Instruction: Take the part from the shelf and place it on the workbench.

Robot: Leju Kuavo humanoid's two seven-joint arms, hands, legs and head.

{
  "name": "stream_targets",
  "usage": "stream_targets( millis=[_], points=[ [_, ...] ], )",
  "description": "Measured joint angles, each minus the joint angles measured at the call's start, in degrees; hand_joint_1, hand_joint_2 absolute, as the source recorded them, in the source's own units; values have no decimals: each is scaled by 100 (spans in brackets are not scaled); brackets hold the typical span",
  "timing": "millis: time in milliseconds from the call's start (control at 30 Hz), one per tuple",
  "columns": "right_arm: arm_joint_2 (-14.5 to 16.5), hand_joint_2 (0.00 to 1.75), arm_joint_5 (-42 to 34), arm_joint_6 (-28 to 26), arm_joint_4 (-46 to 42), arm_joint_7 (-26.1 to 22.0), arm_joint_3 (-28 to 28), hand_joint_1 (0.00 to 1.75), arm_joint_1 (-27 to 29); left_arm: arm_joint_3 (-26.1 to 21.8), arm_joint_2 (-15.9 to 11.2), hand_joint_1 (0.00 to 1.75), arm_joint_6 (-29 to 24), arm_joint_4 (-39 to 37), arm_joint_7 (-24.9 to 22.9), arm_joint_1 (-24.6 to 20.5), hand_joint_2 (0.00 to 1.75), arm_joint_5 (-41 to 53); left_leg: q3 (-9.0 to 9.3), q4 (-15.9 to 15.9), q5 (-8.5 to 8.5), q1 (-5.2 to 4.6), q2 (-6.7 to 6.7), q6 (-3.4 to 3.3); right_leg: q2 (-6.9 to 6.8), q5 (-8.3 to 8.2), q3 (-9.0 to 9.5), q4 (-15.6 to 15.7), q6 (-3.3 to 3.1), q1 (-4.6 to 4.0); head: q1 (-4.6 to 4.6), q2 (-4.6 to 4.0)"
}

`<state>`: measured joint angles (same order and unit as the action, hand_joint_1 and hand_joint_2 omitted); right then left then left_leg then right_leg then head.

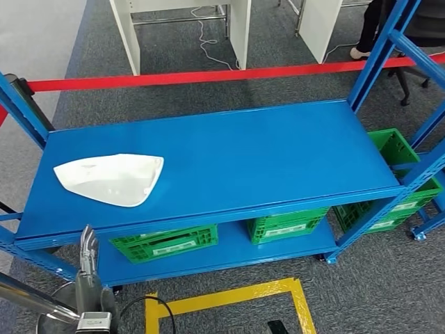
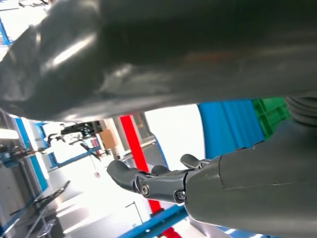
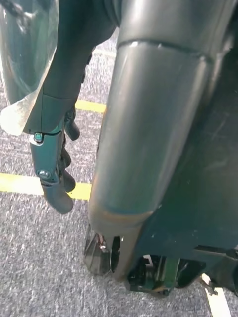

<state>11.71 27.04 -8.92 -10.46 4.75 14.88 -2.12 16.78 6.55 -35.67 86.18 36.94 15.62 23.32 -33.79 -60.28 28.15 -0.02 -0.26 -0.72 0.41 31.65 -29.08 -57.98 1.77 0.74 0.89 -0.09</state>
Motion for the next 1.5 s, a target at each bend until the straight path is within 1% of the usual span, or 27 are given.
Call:
stream_targets(
  millis=[67,133,167,233,267,300,333,400,467,567,633,667,767,800,833,900,933,967,1033,1100,1167,1233,1267,1300,1333,1433,1500],
  points=[
    [1,0,-5,13,-1,-10,3,0,-3,15,1,0,1,1,-5,0,0,1,78,90,22,17,-13,-70,-14,3,63,3,68,4,3,0],
    [3,0,-19,42,-1,-49,5,0,-11,46,2,0,4,2,-5,-7,0,4,177,133,35,48,-17,-132,-23,147,-45,-267,109,4,33,0],
    [4,0,-27,55,-1,-68,7,0,-19,64,2,0,9,3,-5,-12,0,4,206,146,50,56,-10,-153,-24,281,-232,-575,123,5,52,0],
    [5,0,-38,69,-1,-103,13,0,-25,85,2,0,24,5,-5,-19,0,2,238,148,101,56,-3,-180,-26,537,-748,-1341,154,3,81,0],
    [5,0,-44,71,-1,-113,15,0,-14,88,1,0,31,5,-6,-17,0,1,268,148,134,56,-7,-184,-27,563,-959,-1583,162,2,83,0],
    [5,0,-50,73,-1,-121,17,0,-1,89,1,0,36,5,-7,-14,0,0,314,148,176,56,-15,-181,-27,476,-1081,-1631,166,1,86,0],
    [5,0,-54,74,-1,-125,19,0,10,89,1,0,40,5,-7,-12,0,0,380,148,225,57,-23,-173,-28,259,-1090,-1457,161,1,90,0],
    [5,0,-55,75,-1,-130,24,0,21,91,1,0,48,6,-7,-14,0,1,533,147,342,53,-32,-136,-36,-289,-918,-757,129,-6,93,0],
    [7,0,-53,88,3,-131,30,0,15,92,-2,0,56,8,-9,-19,0,10,615,143,444,37,-28,-71,-52,-462,-760,-273,53,-29,88,0],
    [15,0,-39,121,7,-138,37,0,19,92,-27,0,55,28,-37,-27,0,134,704,126,522,22,-18,23,-54,-416,-624,-198,-75,-31,79,0],
    [26,0,-12,144,8,-148,41,0,20,92,-62,0,30,67,-80,-47,0,287,664,-97,613,29,-11,79,-52,-385,-505,-162,-137,-10,54,0],
    [31,0,5,155,8,-154,42,0,13,91,-82,0,11,86,-110,-63,0,373,532,-361,716,35,-7,111,-52,-366,-455,-144,-163,-4,38,0],
    [33,0,43,191,8,-163,43,0,2,84,-158,0,-54,130,-250,-100,0,709,-112,-1319,1079,42,-4,160,-46,-278,-362,-136,-204,-13,19,0],
    [33,0,50,199,8,-164,44,0,8,81,-187,0,-77,144,-316,-106,0,842,-242,-1403,1040,41,-4,155,-42,-240,-317,-136,-206,-18,20,0],
    [33,0,54,208,8,-164,45,0,15,78,-214,0,-96,158,-386,-114,0,980,-277,-1284,858,39,-4,139,-36,-201,-261,-135,-205,-25,18,0],
    [35,0,41,230,9,-192,51,0,22,78,-280,0,-102,183,-543,-166,0,1304,-141,-643,278,24,-4,73,-29,-125,-159,-125,-198,-34,23,0],
    [39,0,10,239,9,-227,65,0,15,86,-328,0,-61,189,-628,-221,0,1482,-91,-385,141,1,-1,36,-27,-100,-123,-116,-188,-36,27,-1],
    [43,0,-52,245,8,-273,92,0,-14,106,-376,0,19,186,-712,-307,0,1661,-50,-175,37,-27,-3,-5,-30,-83,-115,-112,-165,-37,23,-1],
    [53,0,-262,241,7,-284,197,0,-138,195,-455,0,271,69,-870,-645,0,1964,-74,-61,3,-70,-11,-68,-45,-84,-118,-86,-96,-37,7,-2],
    [52,0,-504,233,1,-118,363,0,-379,381,-480,0,524,-249,-1038,-1176,0,2199,-55,57,-134,-43,-19,-119,-55,-61,-152,-84,-26,-42,0,-2],
    [45,0,-641,236,-8,48,521,0,-644,588,-486,0,719,-608,-1199,-1686,0,2299,-35,134,-181,-3,1,-151,-47,113,-339,-402,27,-43,16,-2],
    [34,0,-678,254,-15,85,630,0,-809,727,-509,0,1035,-884,-1281,-2049,0,2125,-35,143,-181,5,29,-166,-42,396,-743,-1140,72,-37,27,-2],
    [28,0,-689,268,-17,78,679,0,-848,779,-531,0,1271,-1008,-1298,-2192,0,1952,-34,143,-177,6,31,-171,-43,472,-944,-1477,88,-34,29,-2],
    [22,0,-697,284,-18,67,724,0,-866,817,-562,0,1497,-1114,-1315,-2318,0,1798,-28,142,-171,6,28,-175,-43,447,-1075,-1647,96,-32,30,-2],
    [17,0,-707,299,-18,54,767,0,-869,854,-602,0,1688,-1212,-1341,-2446,0,1696,-19,141,-164,6,18,-176,-44,309,-1105,-1594,96,-30,34,-2],
    [13,0,-717,368,-17,24,869,0,-885,938,-795,0,1993,-1464,-1460,-2878,0,1730,8,124,-127,-7,-11,-136,-49,-361,-741,-547,57,-30,35,-2],
    [12,0,-700,421,-17,28,914,0,-917,962,-942,0,2192,-1608,-1493,-3175,0,1732,-18,106,-119,-30,-11,-83,-45,-479,-563,-130,1,-40,27,-2]
  ],
)
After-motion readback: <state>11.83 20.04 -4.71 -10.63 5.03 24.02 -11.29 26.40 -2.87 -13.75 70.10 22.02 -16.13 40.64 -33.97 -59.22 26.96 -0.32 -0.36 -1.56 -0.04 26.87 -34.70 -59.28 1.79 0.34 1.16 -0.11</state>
